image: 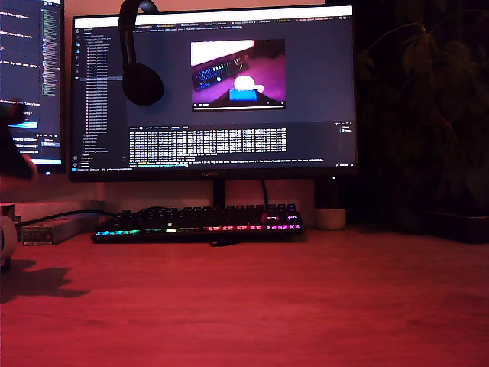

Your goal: Pick up the coffee capsules from the table one by one and drop them inside the nearest coffee cup

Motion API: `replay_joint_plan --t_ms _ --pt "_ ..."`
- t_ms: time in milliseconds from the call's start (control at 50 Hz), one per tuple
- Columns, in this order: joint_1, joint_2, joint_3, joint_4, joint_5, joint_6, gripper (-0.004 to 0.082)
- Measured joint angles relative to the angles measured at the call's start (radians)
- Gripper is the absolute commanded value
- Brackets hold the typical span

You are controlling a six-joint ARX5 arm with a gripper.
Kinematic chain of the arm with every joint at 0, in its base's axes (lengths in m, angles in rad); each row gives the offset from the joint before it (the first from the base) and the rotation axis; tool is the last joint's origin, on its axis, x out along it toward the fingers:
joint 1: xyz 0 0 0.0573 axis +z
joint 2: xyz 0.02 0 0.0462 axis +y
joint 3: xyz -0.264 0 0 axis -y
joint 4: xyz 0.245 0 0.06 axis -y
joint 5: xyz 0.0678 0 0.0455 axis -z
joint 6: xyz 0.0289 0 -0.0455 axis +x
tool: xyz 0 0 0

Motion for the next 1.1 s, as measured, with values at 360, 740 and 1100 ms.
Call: replay_joint_plan --t_ms 360,740,1100 --pt "0.079 -0.112 0.0 -0.135 -0.007 0.0 0.0219" --pt "0.131 -0.134 0.0 -0.174 -0.036 -0.01 0.0219" --pt "0.131 -0.134 0.0 -0.188 -0.052 -0.02 0.0219"
